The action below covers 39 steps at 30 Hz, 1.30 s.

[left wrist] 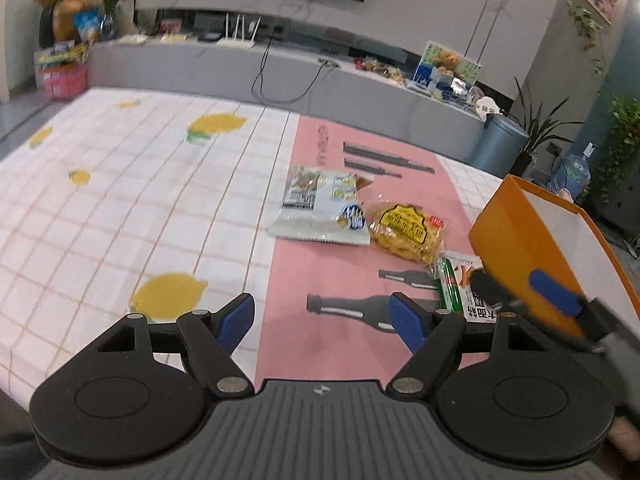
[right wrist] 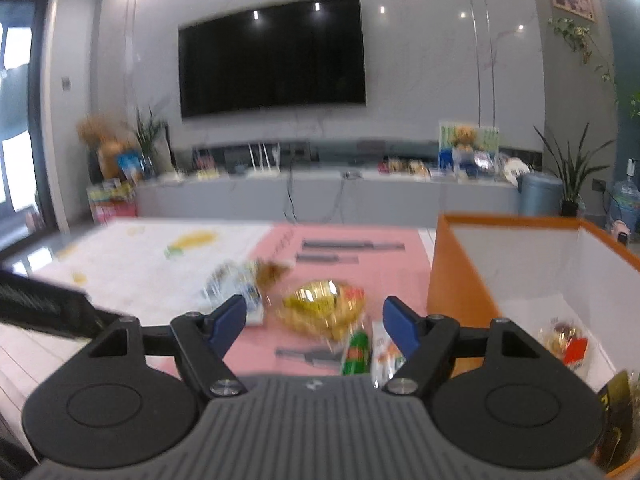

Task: Organize snacks
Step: 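Move both tools back from the box to the snack pile, then grasp the green sausage with the right tool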

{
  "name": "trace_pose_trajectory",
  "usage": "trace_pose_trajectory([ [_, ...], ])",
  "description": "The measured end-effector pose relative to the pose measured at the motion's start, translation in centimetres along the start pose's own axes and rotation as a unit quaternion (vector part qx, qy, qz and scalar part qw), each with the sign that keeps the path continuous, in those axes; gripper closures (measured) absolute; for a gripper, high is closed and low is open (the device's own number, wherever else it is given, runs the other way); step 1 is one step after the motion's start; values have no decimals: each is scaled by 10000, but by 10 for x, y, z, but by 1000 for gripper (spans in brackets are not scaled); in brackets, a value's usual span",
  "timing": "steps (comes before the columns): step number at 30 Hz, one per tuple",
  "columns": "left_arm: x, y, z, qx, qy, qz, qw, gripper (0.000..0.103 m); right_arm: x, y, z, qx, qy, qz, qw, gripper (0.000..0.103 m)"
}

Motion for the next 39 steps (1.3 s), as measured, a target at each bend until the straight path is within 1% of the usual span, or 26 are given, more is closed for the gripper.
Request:
trace_pose_trajectory([
  [1, 2, 1, 1, -25, 6, 48, 10000, 14, 9, 4, 2, -51, 49, 193, 9998, 37],
  [2, 3, 1, 2, -37, 9, 89, 10000, 14, 17, 8, 3, -72, 69, 346, 9994, 44],
  [5, 4, 3, 4, -23, 13, 113, 9999, 14, 42, 19, 2, -95, 163, 718, 9972, 45],
  [8, 5, 5, 3, 26, 8, 146, 9999, 14, 59, 25, 3, -173, 244, 931, 9952, 45],
  [11, 7, 6, 4, 38, 20, 208, 9998, 14, 72, 29, 4, -158, 153, 1065, 9941, 46],
  [14, 11, 6, 5, 6, 30, 270, 9996, 14, 77, 32, 11, -365, 159, 1065, 9935, 46],
  [16, 13, 7, 6, -48, 54, 346, 9994, 14, 79, 33, 15, -489, 191, 1061, 9930, 48],
  [17, 14, 8, 7, -85, 76, 391, 9992, 14, 81, 34, 16, -493, 194, 1067, 9929, 55],
  [20, 16, 9, 9, -174, 96, 466, 9987, 14, 82, 34, 12, -252, 115, 1052, 9941, 63],
  [21, 16, 9, 10, -190, 83, 466, 9987, 14, 82, 34, 10, -213, 100, 1053, 9942, 73],
  [22, 16, 9, 11, -198, 71, 459, 9987, 14, 82, 34, 10, -212, 83, 1054, 9942, 76],
  [28, 16, 8, 11, -213, 56, 440, 9988, 14, 77, 34, 9, -216, 41, 1105, 9936, 77],
  [35, 17, 11, 6, -166, 72, 479, 9987, 14, 64, 37, 14, -188, -55, 1274, 9917, 78],
  [39, 19, 14, 4, -87, 92, 542, 9984, 14, 63, 40, 18, -301, -12, 1182, 9925, 78],
])
Point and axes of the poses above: each gripper's, at about its wrist camera, not at the fingertips, and x roughly the way its jaws point, z to its left, y to its underside, the point moved 3 cm from there along x, roughly the way its jaws point, and after that the axes turned 6 degrees about -x, right-handed, at the moved point
